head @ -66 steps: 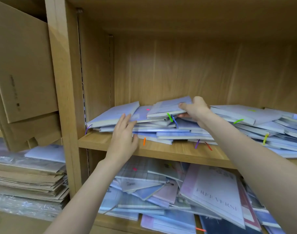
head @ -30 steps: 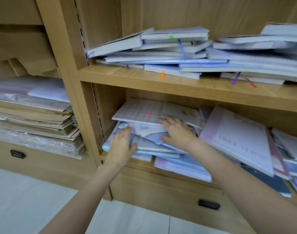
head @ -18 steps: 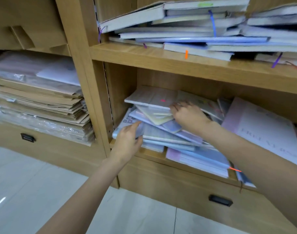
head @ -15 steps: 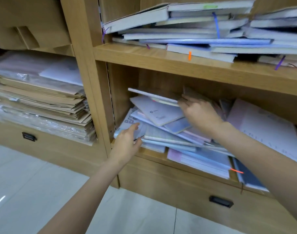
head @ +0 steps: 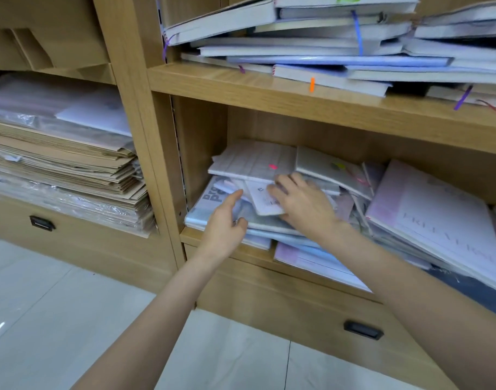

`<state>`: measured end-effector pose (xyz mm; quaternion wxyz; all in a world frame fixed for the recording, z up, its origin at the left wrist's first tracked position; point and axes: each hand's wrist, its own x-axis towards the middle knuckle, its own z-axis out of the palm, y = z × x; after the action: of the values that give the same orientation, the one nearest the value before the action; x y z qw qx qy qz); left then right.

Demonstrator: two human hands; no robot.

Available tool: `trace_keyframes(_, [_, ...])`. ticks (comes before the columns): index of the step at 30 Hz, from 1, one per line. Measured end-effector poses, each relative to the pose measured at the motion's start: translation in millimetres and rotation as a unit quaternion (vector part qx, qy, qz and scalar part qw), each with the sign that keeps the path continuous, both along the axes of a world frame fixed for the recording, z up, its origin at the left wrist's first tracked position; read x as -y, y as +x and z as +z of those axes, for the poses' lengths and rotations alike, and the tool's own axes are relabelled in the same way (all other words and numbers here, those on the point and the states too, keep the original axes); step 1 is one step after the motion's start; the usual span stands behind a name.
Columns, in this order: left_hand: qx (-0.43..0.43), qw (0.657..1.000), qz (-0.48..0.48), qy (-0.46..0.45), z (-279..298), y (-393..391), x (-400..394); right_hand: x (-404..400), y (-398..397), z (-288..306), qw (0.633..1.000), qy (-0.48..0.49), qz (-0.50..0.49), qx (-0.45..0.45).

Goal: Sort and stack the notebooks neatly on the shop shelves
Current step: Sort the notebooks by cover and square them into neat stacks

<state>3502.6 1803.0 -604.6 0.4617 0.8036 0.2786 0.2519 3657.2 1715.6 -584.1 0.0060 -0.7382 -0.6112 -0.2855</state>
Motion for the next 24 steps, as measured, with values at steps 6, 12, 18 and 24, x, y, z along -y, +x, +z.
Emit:
trace_keyframes(6, [0.022,0.999,-0.024,-0.009,18,1,-9,8,-4,31,0.978,0.141,-0.002,-0.152])
trace_keyframes(12, [0.029,0.998,-0.059,-0.011,15,-9,-9,56,-32,28,0.973,0.191,0.023,-0.128])
trace_keyframes(18, [-0.003,0.995,-0.018,-0.103,-10,-42,17,46,-50,9,0.998,0.029,-0.012,-0.057])
trace_keyframes(24, [0.064,0.941,0.006,-0.333,27,-57,42,78,-88,68,0.972,0.186,0.068,-0.126])
